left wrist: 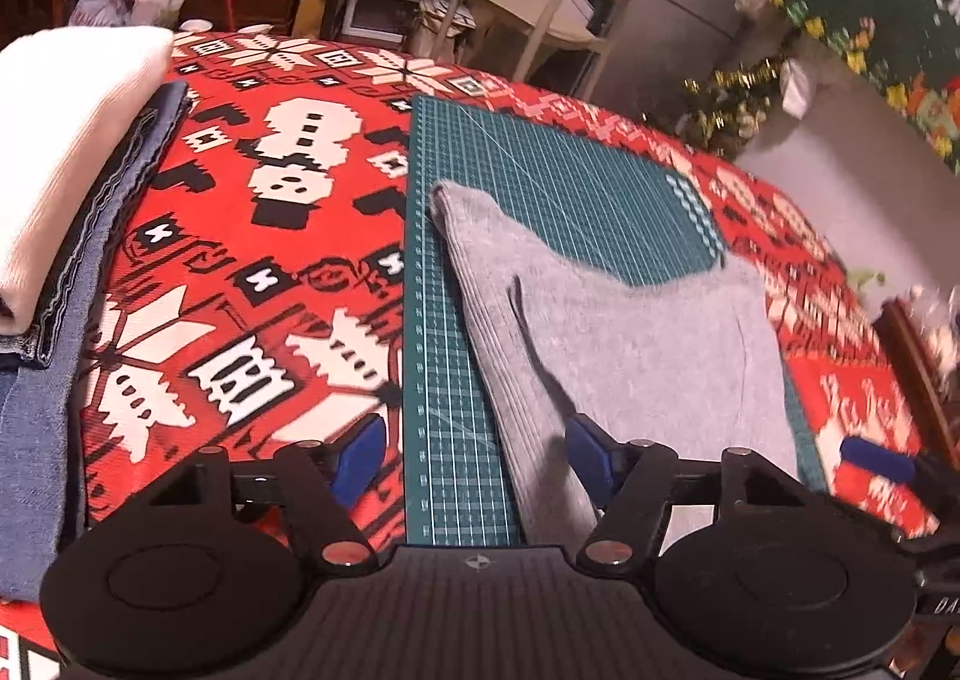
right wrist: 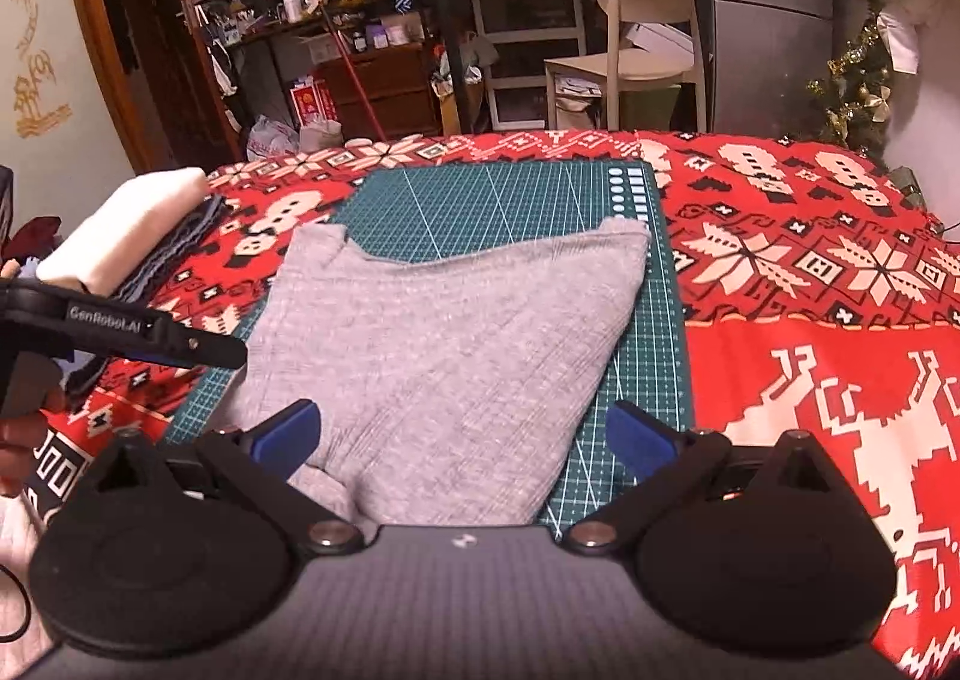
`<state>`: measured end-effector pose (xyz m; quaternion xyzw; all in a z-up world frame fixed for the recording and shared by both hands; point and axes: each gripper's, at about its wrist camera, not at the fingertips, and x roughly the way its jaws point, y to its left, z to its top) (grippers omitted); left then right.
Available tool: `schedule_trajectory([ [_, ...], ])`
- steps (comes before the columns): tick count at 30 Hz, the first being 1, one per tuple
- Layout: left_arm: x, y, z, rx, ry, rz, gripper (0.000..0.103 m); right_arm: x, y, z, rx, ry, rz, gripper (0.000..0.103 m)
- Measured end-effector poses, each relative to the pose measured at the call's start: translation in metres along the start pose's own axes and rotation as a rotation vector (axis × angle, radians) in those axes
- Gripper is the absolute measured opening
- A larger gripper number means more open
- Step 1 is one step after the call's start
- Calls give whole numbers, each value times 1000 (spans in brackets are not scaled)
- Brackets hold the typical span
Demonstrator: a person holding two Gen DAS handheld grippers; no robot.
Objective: Fold clothes
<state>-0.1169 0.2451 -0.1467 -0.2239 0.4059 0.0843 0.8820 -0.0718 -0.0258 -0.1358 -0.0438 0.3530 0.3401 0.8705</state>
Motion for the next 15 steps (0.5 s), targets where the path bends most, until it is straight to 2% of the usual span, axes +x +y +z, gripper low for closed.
schedule_trajectory([
  [6,7,12,5,-92,5,-46,60,7,-13,7,62,0,3,102],
  [9,10,11,7,-106,-4,-67,59,10,-19,8,84,4,3,102],
  [12,13,9,11,-104,-14,-49,57,11,-23,8,99,1,6,102],
  [14,14,7,14,-92,-28,-27,45,11,-26,8,112,-3,9,102],
  [15,12,6,16,-86,-36,-34,33,11,-27,8,116,-4,7,102],
])
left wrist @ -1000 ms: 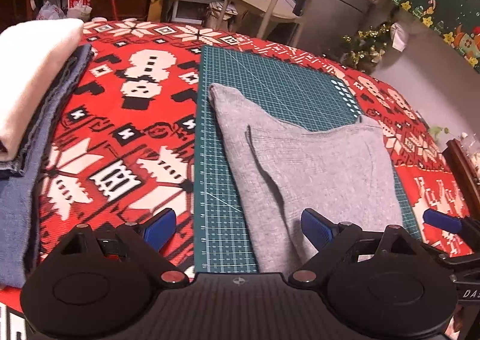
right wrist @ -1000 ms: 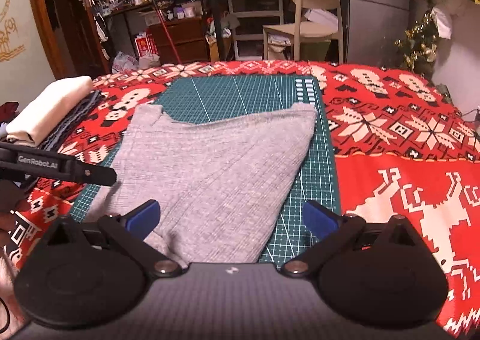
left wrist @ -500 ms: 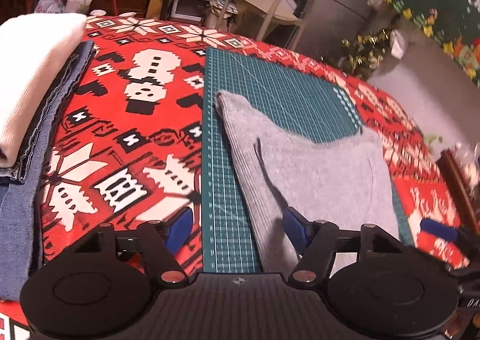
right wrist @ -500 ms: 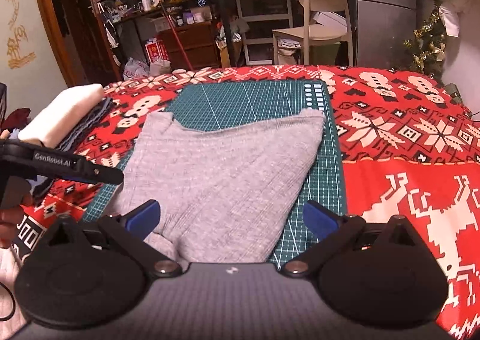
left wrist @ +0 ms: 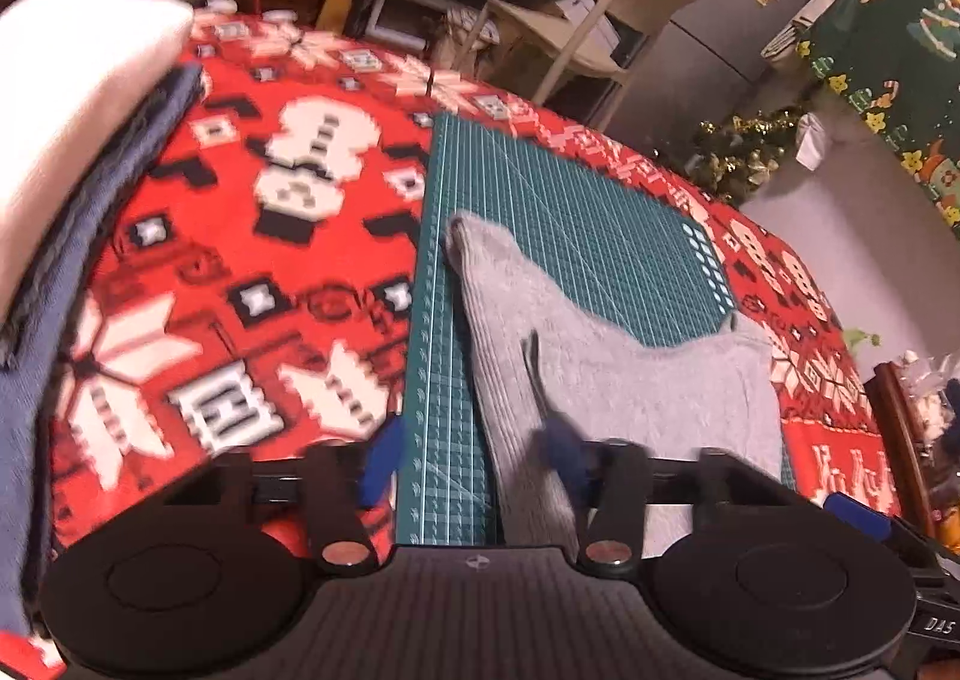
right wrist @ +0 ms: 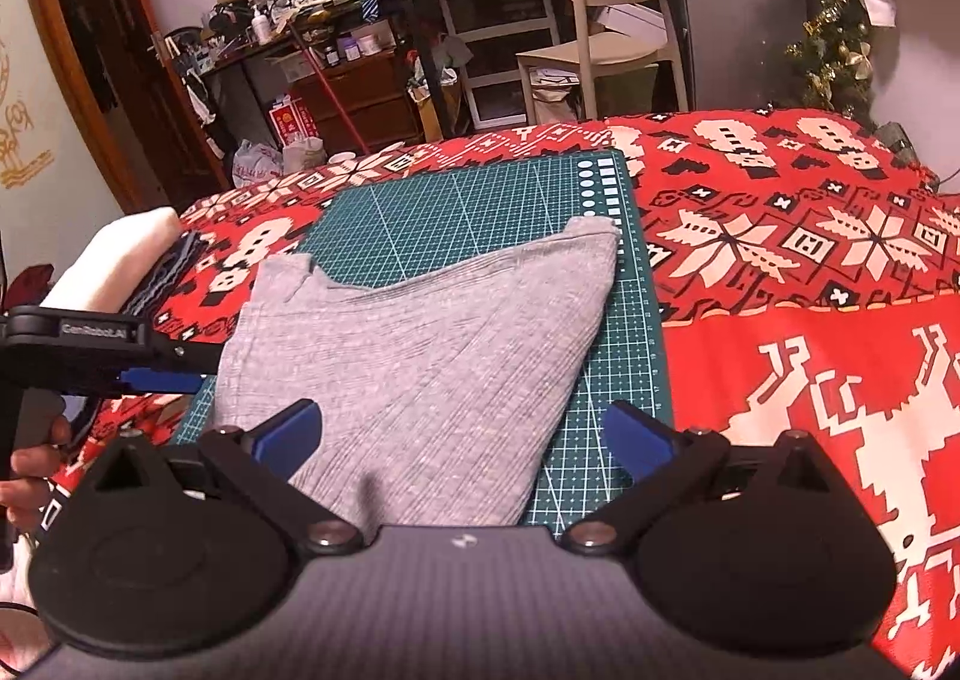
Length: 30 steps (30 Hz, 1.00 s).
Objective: Fold clothes
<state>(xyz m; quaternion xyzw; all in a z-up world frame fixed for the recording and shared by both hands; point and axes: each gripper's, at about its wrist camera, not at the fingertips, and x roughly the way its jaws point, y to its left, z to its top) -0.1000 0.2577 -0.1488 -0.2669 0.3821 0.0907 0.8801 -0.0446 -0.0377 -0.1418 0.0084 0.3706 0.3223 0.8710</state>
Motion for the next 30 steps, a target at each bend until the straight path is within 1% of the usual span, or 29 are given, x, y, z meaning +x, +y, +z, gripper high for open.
schedule_trajectory([
  [2,-2,0,3,2,-12,-16,31,0,-2,0,6,-1,-1,102],
  [4,2,0,5,0,1,-31,31,1,-5,-1,16,2,5,102],
  [6,5,4,6,-42,19,-56,31,2,-6,-1,27,4,11,102],
  [9,2,16,6,-159,9,-150,31,2,-8,-2,43,0,21,102],
  [10,1,18,5,-182,5,-171,33,2,-9,-2,48,0,25,102],
  [11,2,17,5,-182,10,-170,35,2,-9,-2,54,1,29,102],
  [12,5,15,5,-165,20,-147,36,3,-9,-2,57,3,33,102],
  [14,11,8,5,-118,34,-84,36,4,-8,-3,58,4,36,102],
  [16,13,5,3,-91,28,-84,35,4,-8,-3,58,4,39,102],
  [18,16,3,3,-83,22,-83,35,5,-8,-3,60,4,42,102],
  [21,21,5,5,-97,20,-65,17,6,-9,-2,75,10,45,102],
  [22,21,6,5,-116,17,-65,13,7,-9,-2,79,12,47,102],
  [23,21,6,5,-130,14,-64,12,7,-10,-1,80,13,50,102],
  [26,15,2,4,-109,-4,-35,10,6,-7,2,63,15,49,102],
  [30,-2,-2,6,-24,-65,61,9,4,-4,6,59,5,52,102],
])
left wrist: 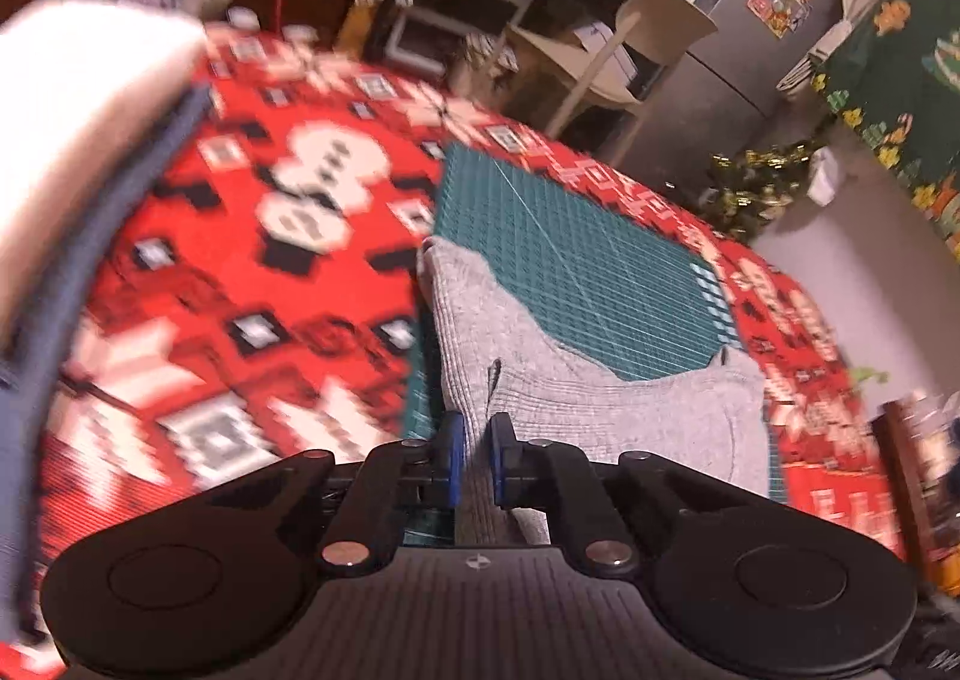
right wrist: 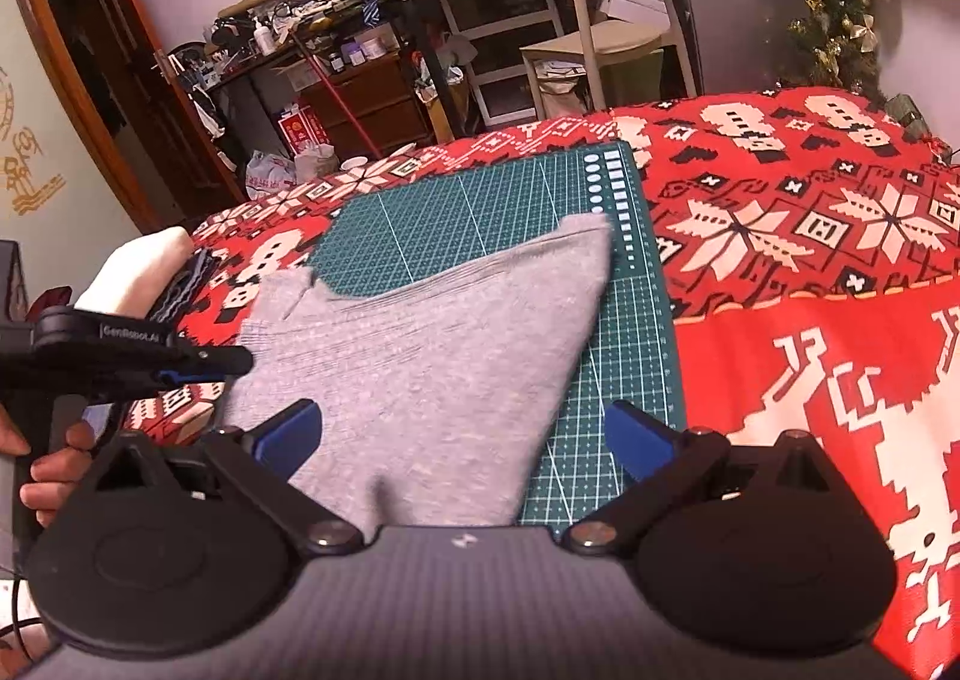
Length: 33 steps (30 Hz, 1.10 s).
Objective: Fold clothes
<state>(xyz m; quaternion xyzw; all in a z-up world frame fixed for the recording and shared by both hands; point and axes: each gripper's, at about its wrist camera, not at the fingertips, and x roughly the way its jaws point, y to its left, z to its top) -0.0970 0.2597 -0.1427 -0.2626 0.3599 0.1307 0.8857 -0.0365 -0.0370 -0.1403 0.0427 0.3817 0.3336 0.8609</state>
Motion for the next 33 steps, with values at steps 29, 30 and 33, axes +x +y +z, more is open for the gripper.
schedule_trajectory([
  [29,20,-138,0,250,27,-86,9,-23,-27,2,42,-53,41,102],
  [30,27,-140,-3,248,39,-83,9,-24,-30,2,48,-53,41,102],
  [33,40,-142,-10,220,69,-103,10,-24,-35,2,55,-57,41,102],
])
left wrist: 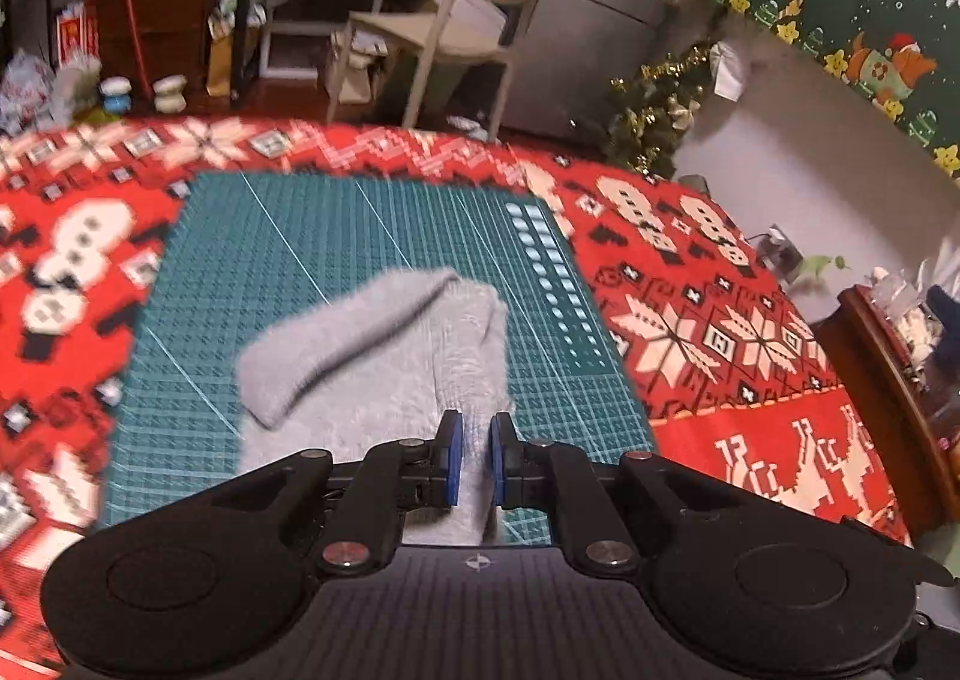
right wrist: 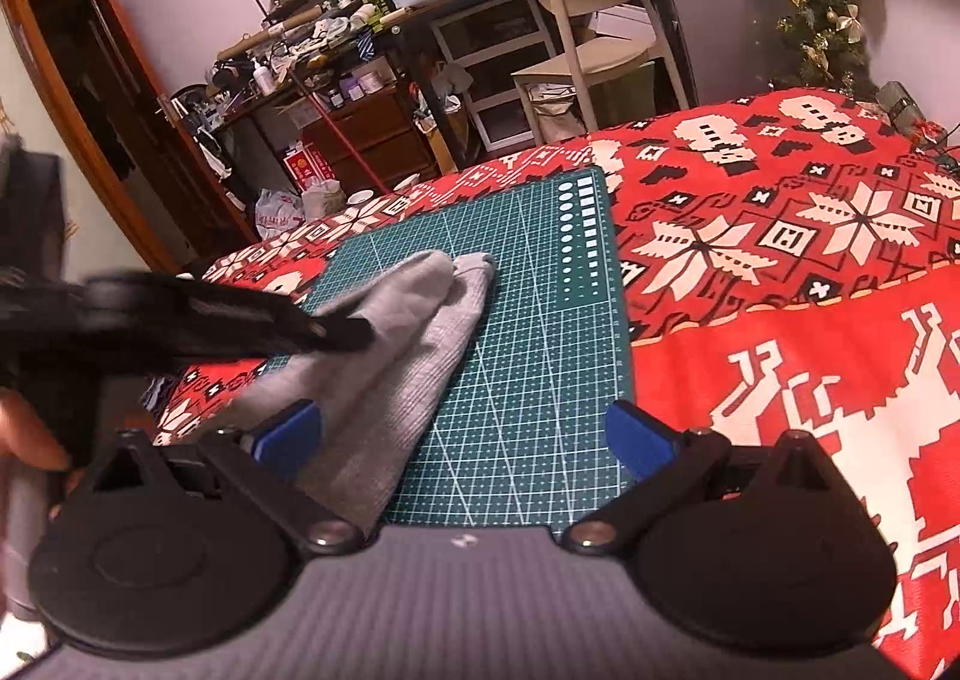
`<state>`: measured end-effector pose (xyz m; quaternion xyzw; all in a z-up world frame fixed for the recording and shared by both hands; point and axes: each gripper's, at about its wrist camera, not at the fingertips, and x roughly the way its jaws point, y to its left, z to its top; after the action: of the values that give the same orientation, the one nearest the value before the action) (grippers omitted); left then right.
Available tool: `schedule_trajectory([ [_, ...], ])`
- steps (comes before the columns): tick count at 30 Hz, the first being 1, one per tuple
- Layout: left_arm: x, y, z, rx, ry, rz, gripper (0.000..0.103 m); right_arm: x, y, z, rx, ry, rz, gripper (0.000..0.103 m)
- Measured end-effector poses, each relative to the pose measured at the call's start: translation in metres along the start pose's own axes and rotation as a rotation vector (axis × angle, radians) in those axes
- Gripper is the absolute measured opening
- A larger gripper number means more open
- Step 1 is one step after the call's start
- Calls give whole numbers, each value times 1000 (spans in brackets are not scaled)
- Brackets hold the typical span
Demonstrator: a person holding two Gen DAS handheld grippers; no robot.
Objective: Fold clothes
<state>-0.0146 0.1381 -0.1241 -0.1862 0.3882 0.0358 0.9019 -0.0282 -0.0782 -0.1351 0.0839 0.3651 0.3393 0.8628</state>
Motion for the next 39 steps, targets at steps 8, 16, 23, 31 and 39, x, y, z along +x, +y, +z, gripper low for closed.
schedule_trajectory([
  [8,-44,7,-5,-1,-46,-125,14,9,-6,6,56,6,59,102],
  [16,-79,50,-27,-35,-53,-141,14,36,-10,14,259,50,220,68],
  [23,-57,52,-64,14,27,-187,14,67,7,4,259,141,233,41],
  [31,-63,66,-70,-72,20,-283,14,79,8,-9,251,170,181,11],
  [39,-82,88,-73,-96,-11,-200,14,92,15,-1,201,182,152,22],
])
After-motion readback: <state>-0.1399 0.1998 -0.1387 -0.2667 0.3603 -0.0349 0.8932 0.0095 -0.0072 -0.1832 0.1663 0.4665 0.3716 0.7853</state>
